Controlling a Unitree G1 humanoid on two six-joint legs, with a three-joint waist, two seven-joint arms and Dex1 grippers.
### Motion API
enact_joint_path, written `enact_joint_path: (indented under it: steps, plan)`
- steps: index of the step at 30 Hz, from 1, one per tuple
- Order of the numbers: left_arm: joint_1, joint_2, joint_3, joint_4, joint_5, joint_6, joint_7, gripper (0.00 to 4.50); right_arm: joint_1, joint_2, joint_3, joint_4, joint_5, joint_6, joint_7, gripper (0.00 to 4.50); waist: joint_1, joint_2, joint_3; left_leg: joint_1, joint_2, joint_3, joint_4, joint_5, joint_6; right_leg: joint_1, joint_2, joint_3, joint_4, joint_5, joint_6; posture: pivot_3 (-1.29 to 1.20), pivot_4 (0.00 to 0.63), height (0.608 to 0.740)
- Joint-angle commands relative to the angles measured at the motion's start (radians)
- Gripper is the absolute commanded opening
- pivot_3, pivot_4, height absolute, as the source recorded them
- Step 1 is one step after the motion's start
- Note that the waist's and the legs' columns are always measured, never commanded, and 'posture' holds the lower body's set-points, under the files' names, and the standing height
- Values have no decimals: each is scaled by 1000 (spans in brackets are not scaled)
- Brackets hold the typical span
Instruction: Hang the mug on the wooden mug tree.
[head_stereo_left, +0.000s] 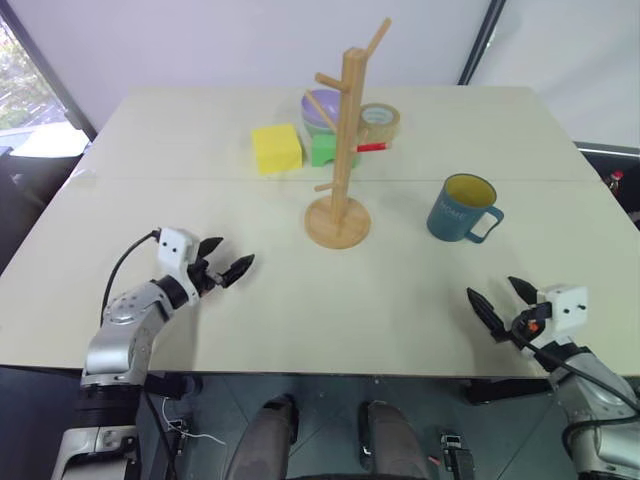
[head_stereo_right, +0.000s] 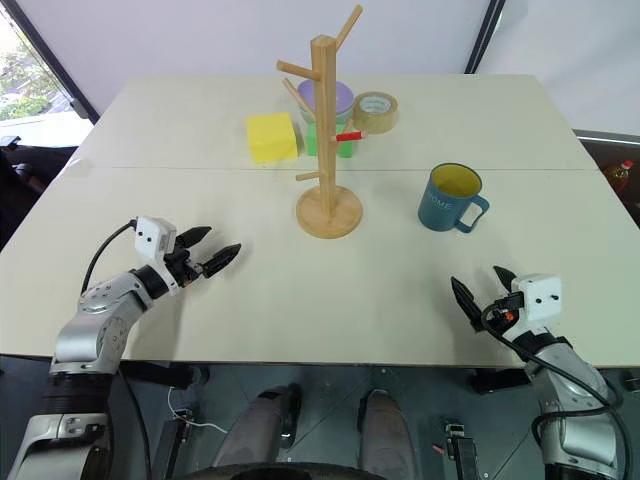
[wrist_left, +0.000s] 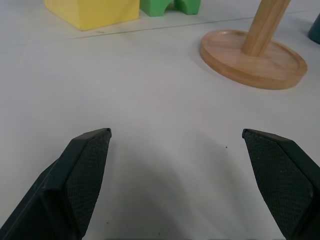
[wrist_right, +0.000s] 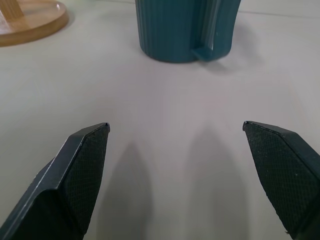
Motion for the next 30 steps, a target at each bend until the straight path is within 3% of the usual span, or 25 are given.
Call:
enact_joint_path:
  steps: [1,30]
  plan:
    - [1,16,30,-39,-17,-2,-1,4500,-11,-15,-5,-16,5,-5,-5,4435,0,0,0,0,0,0,0,0,0,0,0,0,0,0,-1,0,150,740]
    - [12,8,30,-75,-15,11,29,4500,-15,-22,10,-21,1,1,-14,4435,-1,0,0,0,-1,0,0,0,0,0,0,0,1,1,-2,0,150,740]
